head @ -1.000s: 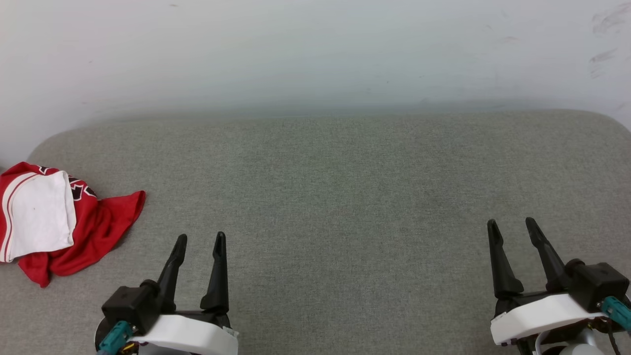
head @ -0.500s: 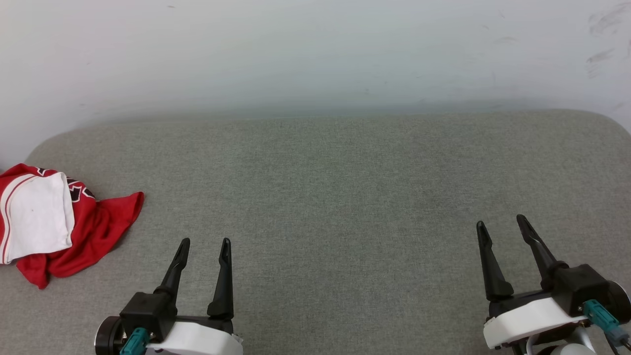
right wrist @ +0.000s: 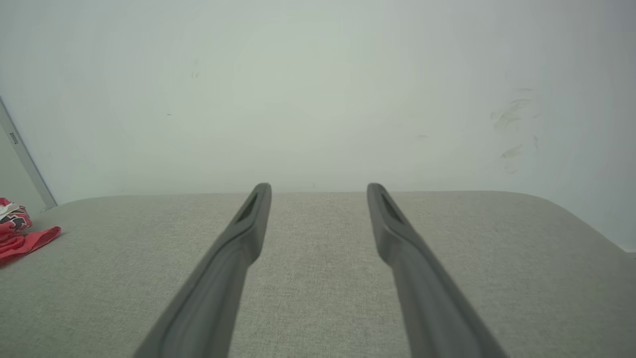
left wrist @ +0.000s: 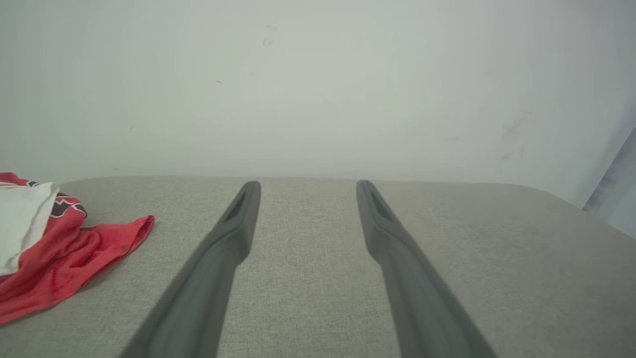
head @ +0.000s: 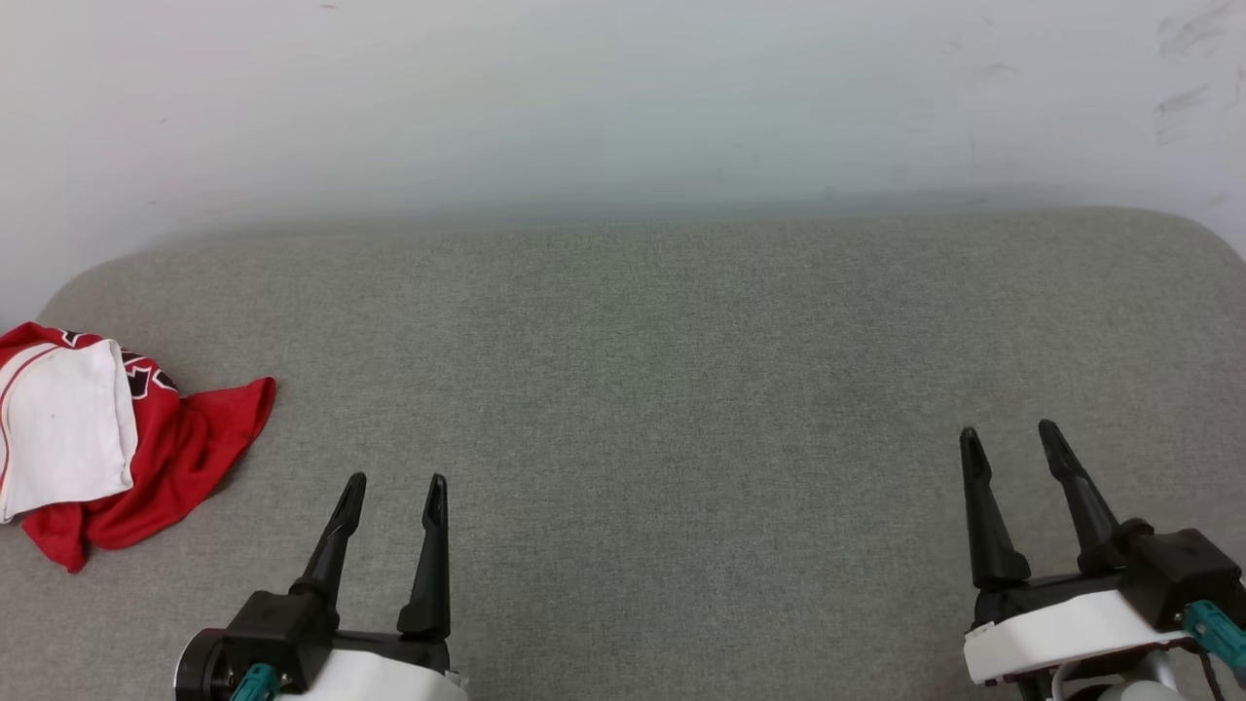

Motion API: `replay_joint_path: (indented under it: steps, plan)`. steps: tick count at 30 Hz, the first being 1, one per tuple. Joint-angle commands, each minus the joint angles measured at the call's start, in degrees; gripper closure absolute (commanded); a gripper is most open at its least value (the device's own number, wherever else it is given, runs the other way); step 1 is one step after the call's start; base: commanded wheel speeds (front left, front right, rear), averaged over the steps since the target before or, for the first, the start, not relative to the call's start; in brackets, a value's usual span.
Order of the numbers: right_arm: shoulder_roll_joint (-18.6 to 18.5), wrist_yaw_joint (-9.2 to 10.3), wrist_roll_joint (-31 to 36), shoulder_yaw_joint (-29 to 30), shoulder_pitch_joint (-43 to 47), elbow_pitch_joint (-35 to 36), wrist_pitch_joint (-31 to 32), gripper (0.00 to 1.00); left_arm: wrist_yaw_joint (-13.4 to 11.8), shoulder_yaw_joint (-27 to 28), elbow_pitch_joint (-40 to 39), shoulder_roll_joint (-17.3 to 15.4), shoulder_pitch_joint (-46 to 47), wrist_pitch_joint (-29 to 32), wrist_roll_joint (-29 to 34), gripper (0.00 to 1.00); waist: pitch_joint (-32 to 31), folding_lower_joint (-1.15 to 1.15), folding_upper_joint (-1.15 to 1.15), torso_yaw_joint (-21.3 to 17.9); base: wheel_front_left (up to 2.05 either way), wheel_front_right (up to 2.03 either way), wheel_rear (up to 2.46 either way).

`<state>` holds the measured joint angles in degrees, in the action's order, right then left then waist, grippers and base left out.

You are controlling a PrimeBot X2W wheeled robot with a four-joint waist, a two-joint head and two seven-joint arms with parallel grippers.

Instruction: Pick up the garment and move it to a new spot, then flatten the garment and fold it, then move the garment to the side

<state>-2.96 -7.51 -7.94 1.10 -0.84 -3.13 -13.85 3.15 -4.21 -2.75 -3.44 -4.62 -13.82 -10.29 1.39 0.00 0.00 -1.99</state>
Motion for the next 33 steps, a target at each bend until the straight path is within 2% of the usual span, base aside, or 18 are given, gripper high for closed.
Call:
replay_joint_path:
  steps: [1,11,16,19,33]
  plan:
    - [0.1,0.04,0.7,-0.5,0.8,-0.2,-0.5,0.00,0.6,0.4,0.2,0.1,-0.8,-0.5,1.2,0.00,0.0,0.00,0.00,-0.1,0.00,0.00,0.00]
    - [0.1,0.04,2.7,-0.9,1.1,-1.6,-1.5,0.00,2.2,0.9,1.7,0.6,-1.2,-1.5,5.4,0.00,-0.2,0.00,0.00,-0.1,0.00,0.00,0.00]
    - [0.1,0.04,1.6,-1.0,1.0,-1.8,-1.4,0.00,1.9,1.0,1.6,0.6,-0.8,-1.4,4.9,0.00,-0.3,0.00,0.00,0.3,0.00,0.00,0.00]
    - [0.1,0.04,0.8,-0.9,1.0,-1.7,-1.4,0.00,1.0,1.0,1.4,0.6,-0.6,-1.4,4.9,0.00,-0.4,0.00,0.00,0.9,0.00,0.00,0.00]
    - [0.1,0.05,-0.6,-3.8,2.1,-1.6,-1.4,0.00,0.7,1.7,1.8,0.6,-1.1,-1.4,4.9,0.00,-1.3,0.00,0.00,8.1,0.00,0.00,0.00]
